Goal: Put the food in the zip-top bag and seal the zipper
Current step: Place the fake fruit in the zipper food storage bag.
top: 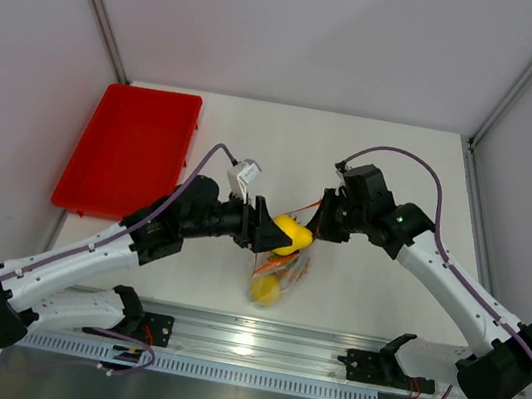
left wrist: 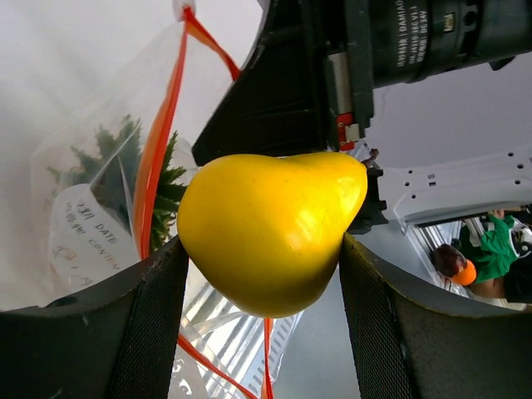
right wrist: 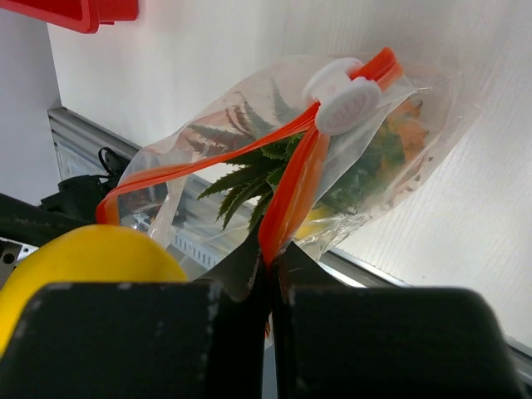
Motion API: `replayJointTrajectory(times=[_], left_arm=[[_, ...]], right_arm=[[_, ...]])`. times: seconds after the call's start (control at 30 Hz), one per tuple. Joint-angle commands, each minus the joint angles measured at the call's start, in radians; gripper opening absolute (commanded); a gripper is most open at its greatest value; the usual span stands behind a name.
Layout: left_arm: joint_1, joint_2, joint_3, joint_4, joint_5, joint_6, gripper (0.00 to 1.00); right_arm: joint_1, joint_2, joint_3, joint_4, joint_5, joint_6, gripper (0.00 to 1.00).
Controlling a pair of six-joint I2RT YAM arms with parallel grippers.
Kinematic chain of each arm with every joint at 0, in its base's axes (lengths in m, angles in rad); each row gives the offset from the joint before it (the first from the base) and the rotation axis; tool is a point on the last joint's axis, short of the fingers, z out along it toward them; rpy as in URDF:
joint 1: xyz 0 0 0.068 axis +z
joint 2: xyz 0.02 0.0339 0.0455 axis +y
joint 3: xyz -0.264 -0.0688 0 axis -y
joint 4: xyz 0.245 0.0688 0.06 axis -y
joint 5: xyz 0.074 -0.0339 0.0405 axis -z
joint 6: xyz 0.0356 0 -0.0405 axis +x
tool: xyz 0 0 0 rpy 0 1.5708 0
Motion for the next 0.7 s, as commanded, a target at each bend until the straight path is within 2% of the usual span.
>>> replayJointTrajectory(times=[0.0,0.07,0.17,0.2,0.27,0.3,0.5,0.67], left_arm=[[-0.008,-0.029,0.021,-0.035,-0.070,-0.022,0.48],[-0.008,-0.031,0.030,-0.072,-0.079,-0.033,0.51],[-0.028,-0.048,0.029,-0.124,-0.105,-0.038,0.60],[-0.040,-0.054,0.027,-0.133,-0.113,-0.039,0.66],[-0.051,-0.068,0.024,-0.167,-0.134,-0.042,0.93],[-0.057,-0.083,0.026,-0.178,-0.142,-0.042,0.99],[-0.068,-0.177,0.018,-0.186,-0.168,-0.018,0.99],[-0.099,-0.181,0.078,-0.248,-0.217,0.013,0.99]], right_arm=[[0.006,-0.034,0.048,0.002,0.012,0.012,0.00],[0.004,-0.034,0.049,0.002,0.010,0.012,0.00],[0.006,-0.035,0.051,0.002,0.010,0.012,0.00],[0.004,-0.035,0.054,0.002,0.010,0.011,0.00],[0.004,-0.035,0.057,-0.002,0.015,0.007,0.00],[0.004,-0.034,0.059,-0.001,0.015,0.006,0.00],[0.006,-0.034,0.054,-0.004,0.014,0.006,0.00],[0.006,-0.043,0.051,-0.005,0.018,0.006,0.00]])
